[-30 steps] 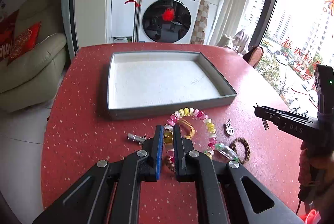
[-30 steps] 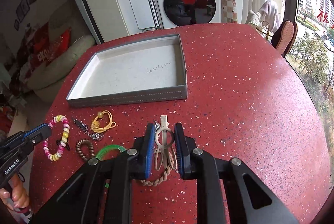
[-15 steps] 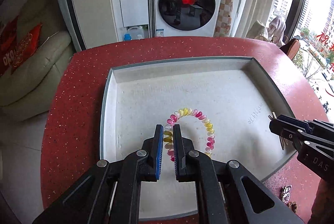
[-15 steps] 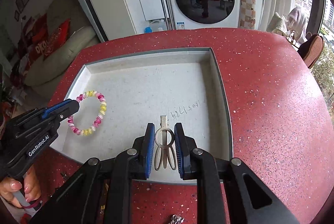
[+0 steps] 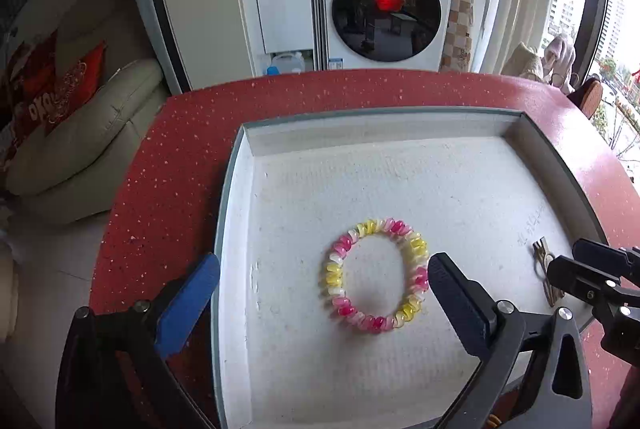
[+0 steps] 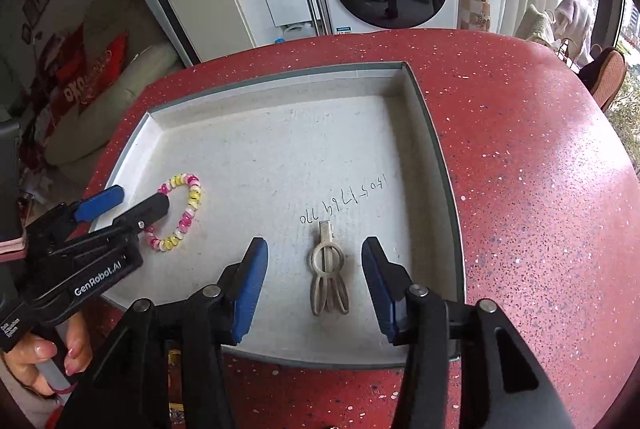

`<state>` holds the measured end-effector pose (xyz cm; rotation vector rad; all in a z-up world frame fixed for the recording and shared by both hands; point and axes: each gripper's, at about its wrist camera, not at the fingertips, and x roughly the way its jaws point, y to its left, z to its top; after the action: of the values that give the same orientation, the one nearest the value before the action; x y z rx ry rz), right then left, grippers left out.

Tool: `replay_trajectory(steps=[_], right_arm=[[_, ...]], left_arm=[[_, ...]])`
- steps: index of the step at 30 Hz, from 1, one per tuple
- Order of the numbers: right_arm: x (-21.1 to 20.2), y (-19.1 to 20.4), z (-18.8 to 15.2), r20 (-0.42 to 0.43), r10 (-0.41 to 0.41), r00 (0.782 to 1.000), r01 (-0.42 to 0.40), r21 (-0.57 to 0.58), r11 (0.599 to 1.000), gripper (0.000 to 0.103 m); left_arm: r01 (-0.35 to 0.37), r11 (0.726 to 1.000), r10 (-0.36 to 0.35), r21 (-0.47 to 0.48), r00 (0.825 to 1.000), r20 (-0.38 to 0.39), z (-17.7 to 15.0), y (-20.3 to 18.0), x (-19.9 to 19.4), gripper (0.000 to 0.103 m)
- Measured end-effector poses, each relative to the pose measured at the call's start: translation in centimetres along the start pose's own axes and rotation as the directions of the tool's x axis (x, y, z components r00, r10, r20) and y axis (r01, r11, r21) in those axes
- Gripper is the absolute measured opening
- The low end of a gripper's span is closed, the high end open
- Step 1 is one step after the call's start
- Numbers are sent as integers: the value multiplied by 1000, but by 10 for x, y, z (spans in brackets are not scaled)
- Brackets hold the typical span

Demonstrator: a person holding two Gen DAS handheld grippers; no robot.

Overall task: Organize jewelry
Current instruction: 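Carry the bracelet with the left tool into the tray and open while the right tool drops the clip there, then withdraw both open tools from the tray back toward the remaining jewelry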

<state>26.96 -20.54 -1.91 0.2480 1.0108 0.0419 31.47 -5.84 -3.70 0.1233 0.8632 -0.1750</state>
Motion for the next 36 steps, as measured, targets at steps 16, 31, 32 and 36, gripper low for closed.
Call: replay_trajectory(steps=[16, 31, 32, 36], right_arm=[[-82, 13, -51, 118, 151, 981, -165, 120, 979, 91], [-144, 35, -127, 294, 100, 951, -100, -14, 995, 103], [-145, 35, -129, 292, 107, 950, -108, -15, 994, 103], [-149, 36, -135, 271, 113, 956, -118, 0, 993, 103]], left_arm=[[97, 989, -85, -107, 989, 117, -71, 50, -140, 103], [-26, 991, 46, -134, 989, 143, -160, 52, -191, 103], [-22, 991, 41, -131, 989, 143, -162, 52, -192, 103], [-38, 989, 58, -142, 988, 144, -168, 54, -194, 103]])
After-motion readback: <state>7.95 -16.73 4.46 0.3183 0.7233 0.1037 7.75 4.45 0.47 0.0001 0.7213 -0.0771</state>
